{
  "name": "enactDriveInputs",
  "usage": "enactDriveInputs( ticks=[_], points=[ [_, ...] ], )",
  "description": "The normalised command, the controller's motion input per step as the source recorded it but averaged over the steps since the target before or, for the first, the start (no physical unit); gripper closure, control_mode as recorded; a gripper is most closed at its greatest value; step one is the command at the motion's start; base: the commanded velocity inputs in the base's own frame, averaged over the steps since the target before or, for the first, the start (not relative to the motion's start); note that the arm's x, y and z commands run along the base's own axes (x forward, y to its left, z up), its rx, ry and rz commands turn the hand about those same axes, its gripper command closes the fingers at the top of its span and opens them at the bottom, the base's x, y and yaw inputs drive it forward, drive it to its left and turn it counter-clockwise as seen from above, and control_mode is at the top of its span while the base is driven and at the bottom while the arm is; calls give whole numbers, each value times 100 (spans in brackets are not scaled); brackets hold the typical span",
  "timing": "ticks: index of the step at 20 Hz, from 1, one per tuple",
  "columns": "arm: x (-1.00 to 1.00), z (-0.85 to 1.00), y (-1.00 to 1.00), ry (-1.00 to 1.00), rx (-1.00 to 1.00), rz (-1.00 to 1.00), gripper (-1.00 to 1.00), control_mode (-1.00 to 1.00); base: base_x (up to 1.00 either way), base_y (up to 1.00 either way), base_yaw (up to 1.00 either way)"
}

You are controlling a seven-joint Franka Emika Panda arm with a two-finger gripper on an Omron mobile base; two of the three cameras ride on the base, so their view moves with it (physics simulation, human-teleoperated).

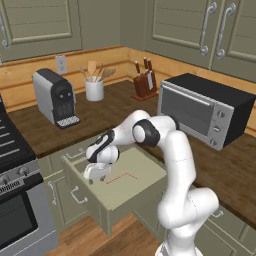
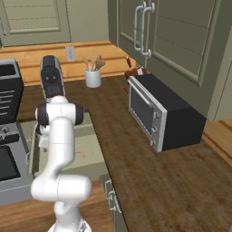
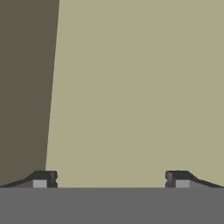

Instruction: Take a straw from the drawer in front and place it inside the glass cup on the dining counter.

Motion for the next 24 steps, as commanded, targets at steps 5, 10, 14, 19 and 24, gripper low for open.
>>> enactDriveInputs(
  ticks=[5, 10, 14, 19, 24],
  points=[
    [-67, 6, 100, 0, 0, -1, -100, -100, 0, 0, 0],
    [-30, 29, 39, 0, 0, -10, -100, -100, 0, 0, 0],
    [2, 50, -33, 1, 0, -19, -100, -100, 0, 0, 0],
    [22, 37, -73, 5, -1, -21, -100, -100, 0, 0, 0],
    [18, 7, -63, 9, -5, -19, -100, -100, 0, 0, 0]
  ],
)
